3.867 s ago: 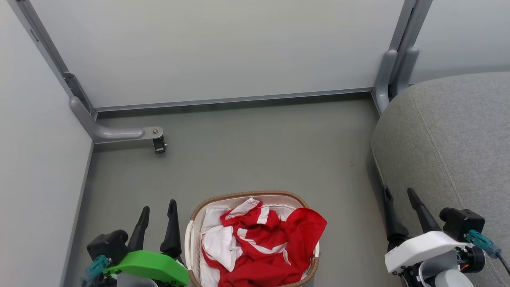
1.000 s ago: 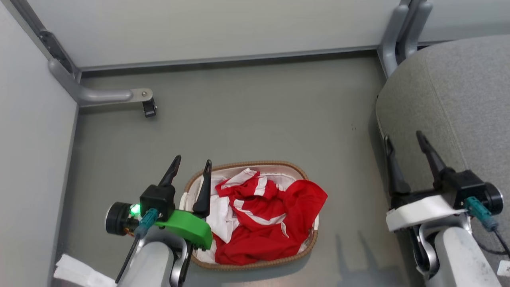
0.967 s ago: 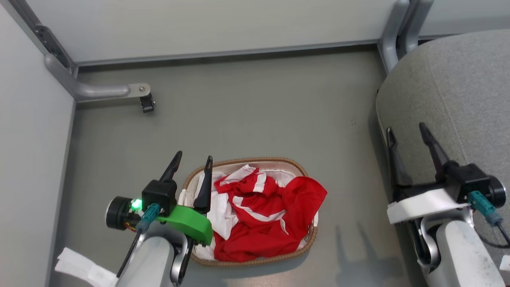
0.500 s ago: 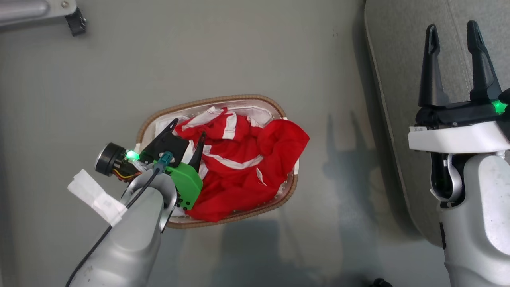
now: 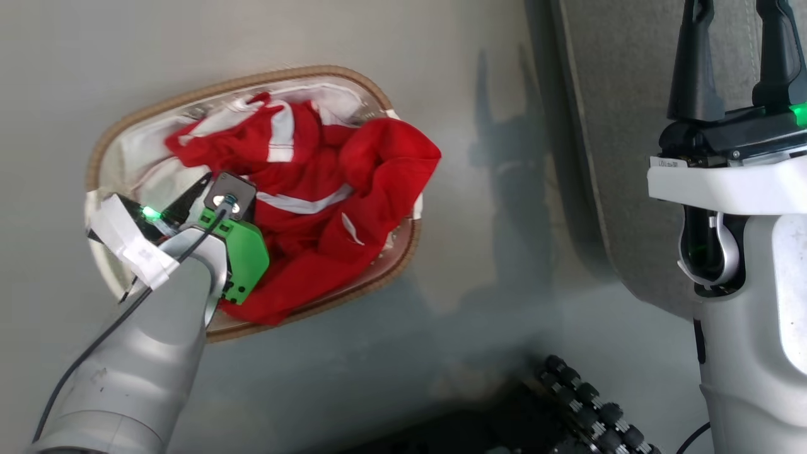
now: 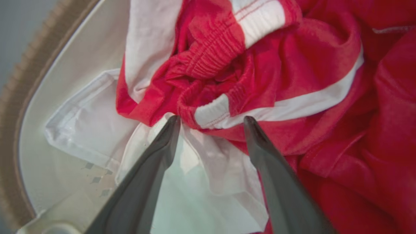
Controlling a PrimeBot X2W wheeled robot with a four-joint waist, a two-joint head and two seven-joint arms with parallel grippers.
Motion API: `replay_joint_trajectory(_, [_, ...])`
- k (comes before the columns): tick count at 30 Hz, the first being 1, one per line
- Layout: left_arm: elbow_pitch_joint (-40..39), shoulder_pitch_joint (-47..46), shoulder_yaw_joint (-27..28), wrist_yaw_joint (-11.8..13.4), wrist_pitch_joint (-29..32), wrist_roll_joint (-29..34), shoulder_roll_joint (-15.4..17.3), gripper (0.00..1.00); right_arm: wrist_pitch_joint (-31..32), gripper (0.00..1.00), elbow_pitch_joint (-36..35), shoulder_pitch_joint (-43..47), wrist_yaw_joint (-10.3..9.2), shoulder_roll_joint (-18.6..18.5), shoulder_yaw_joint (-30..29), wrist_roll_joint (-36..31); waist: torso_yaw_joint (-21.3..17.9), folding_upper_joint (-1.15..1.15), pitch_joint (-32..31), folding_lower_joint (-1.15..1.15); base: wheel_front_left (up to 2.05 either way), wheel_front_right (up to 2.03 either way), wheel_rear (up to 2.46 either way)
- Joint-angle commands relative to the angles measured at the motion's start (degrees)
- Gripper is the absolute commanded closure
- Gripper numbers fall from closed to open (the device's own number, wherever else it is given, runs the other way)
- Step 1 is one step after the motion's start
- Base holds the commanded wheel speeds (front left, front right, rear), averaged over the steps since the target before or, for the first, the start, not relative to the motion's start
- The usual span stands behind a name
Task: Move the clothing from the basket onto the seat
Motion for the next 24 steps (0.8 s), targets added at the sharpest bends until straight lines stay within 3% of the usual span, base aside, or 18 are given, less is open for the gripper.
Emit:
replay_joint_trajectory(1, [0.61, -1.53, 0.25, 0.47, -0.03, -0.1, 0.61, 0.0, -0.28, 0.0, -0.57, -0.81, -0.02, -0.11, 0.11, 0.55, -5.17, 0.0, 5.05, -0.02, 0.0, 0.0, 0.0])
replay_joint_trajectory(15, [4.1, -5.9, 0.19, 3.51, -2.73, -1.3, 0.87, 0.0, -0.28, 0.0, -0.34, -1.21, -0.02, -0.11, 0.52, 2.13, -5.96, 0.0, 6.17, -0.02, 0.0, 0.0, 0.0])
replay_joint_trajectory(21, [6.59, -6.19, -0.28, 4.4, 0.94, -1.65, 0.85, 0.0, -0.28, 0.0, -0.43, -0.98, -0.03, -0.12, 1.03, 2.53, -6.48, 0.0, 6.61, -0.02, 0.0, 0.0, 0.0])
replay_joint_trajectory(22, [6.97, -6.22, -0.31, 4.22, 1.69, -1.91, 0.76, 0.22, -0.28, 0.0, -0.49, -0.84, -0.03, -0.12, 1.06, 2.52, -6.52, 0.0, 6.65, -0.02, 0.0, 0.0, 0.0])
replay_joint_trajectory(23, [7.22, -6.23, -0.31, 4.08, 2.16, -2.04, 0.61, 0.51, -0.28, 0.0, -0.48, -0.75, -0.03, -0.12, 1.01, 2.55, -6.54, 0.0, 6.67, -0.02, 0.0, 0.0, 0.0])
replay_joint_trajectory(24, [7.41, -6.24, -0.3, 3.96, 2.53, -2.26, 0.4, 0.92, -0.28, 0.0, -0.39, -0.67, -0.03, -0.12, 0.9, 2.52, -6.5, 0.0, 6.64, -0.02, 0.0, 0.0, 0.0])
